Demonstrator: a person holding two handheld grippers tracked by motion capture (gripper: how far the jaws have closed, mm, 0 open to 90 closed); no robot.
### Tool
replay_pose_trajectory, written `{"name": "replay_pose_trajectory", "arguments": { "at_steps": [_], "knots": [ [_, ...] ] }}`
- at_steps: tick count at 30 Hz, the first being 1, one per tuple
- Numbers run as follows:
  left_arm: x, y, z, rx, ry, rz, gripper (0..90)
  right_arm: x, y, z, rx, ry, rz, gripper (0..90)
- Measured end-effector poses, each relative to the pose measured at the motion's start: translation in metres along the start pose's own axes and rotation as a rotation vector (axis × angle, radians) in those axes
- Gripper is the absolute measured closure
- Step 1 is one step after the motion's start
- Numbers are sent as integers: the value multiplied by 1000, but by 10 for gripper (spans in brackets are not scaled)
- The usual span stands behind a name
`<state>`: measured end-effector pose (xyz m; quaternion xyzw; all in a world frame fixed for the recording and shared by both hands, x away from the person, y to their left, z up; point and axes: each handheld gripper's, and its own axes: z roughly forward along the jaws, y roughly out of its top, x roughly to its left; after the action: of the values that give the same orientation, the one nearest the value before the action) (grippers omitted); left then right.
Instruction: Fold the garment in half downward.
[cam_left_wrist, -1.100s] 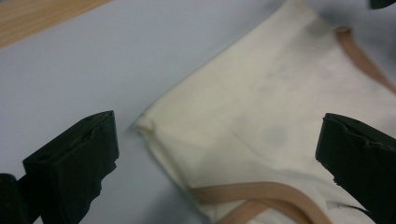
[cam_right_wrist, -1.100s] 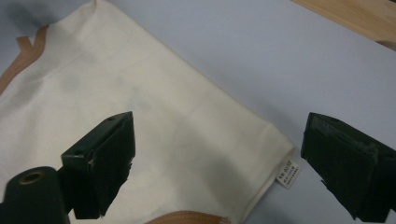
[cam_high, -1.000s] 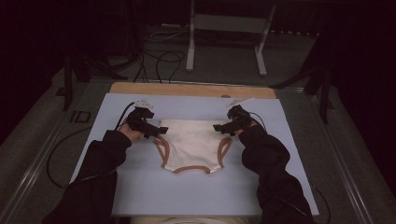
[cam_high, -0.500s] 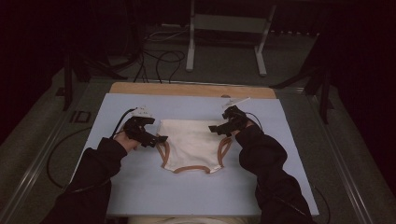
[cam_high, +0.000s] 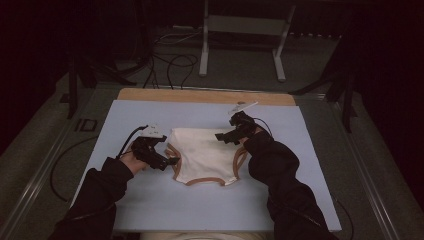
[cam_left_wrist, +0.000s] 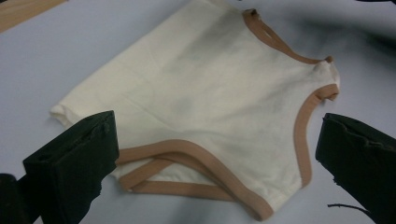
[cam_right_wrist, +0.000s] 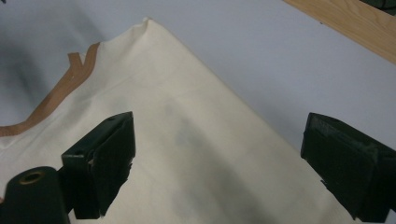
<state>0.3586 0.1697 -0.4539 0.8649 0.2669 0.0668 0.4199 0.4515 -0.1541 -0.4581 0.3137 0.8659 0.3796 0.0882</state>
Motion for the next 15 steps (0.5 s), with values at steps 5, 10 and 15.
{"name": "replay_pose_trajectory", "arguments": {
  "at_steps": [5, 10, 15],
  "knots": [
    [-10, -6, -1, -8, -7, 15, 2, 7, 9, 7, -4, 11, -14, 102],
    [-18, -14, -2, -19, -20, 23, 3, 14, 17, 13, 4, 20, -37, 102],
    [-23, -22, 0, -20, -16, 31, 3, 18, 23, 19, 0, 27, -47, 105]
  ]
}}
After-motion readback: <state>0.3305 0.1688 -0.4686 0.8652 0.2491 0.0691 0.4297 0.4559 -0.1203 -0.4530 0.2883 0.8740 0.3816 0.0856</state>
